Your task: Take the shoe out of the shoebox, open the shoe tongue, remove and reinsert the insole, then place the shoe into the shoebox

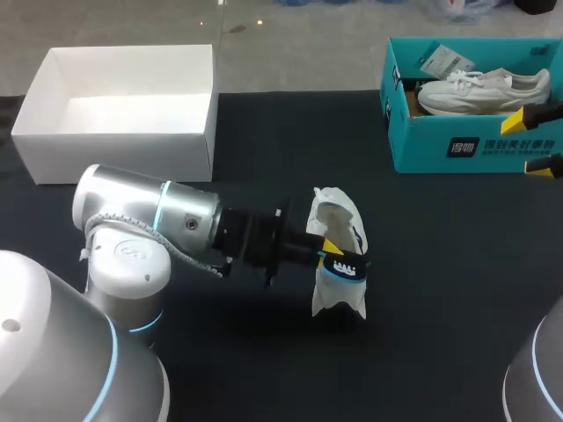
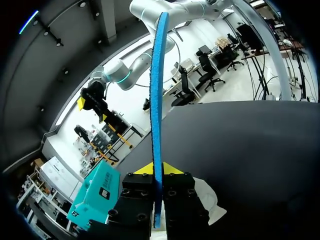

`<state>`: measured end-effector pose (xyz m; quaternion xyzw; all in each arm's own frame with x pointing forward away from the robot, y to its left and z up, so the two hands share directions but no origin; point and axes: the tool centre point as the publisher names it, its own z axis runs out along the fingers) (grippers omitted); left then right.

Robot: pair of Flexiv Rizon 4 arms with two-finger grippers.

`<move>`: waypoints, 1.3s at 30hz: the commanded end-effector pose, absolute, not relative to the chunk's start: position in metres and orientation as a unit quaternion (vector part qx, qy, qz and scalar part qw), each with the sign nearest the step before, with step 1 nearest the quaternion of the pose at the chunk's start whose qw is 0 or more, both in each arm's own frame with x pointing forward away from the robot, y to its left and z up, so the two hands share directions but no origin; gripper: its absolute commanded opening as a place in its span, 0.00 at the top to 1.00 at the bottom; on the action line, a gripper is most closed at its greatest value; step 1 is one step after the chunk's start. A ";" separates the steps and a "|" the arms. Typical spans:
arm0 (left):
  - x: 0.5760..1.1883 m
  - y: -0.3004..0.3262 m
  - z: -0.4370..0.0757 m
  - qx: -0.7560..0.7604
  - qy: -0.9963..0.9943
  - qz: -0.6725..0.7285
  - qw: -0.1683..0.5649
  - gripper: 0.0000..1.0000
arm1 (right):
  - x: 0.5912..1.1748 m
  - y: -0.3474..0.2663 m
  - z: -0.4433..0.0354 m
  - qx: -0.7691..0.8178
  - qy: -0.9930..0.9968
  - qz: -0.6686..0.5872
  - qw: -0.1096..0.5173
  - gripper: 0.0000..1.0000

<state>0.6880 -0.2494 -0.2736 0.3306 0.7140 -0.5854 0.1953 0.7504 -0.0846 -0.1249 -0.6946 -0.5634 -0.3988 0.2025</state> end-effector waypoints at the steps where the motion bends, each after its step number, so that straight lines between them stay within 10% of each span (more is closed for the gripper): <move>1: 0.682 -0.244 -0.259 0.333 0.714 -0.583 0.200 1.00 | 0.750 -0.084 -0.125 -0.696 -0.563 -0.397 0.202 0.00; 39: 0.696 -0.272 -0.254 0.334 0.689 -0.621 0.169 1.00 | 0.750 -0.084 -0.125 -0.696 -0.563 -0.397 0.202 0.00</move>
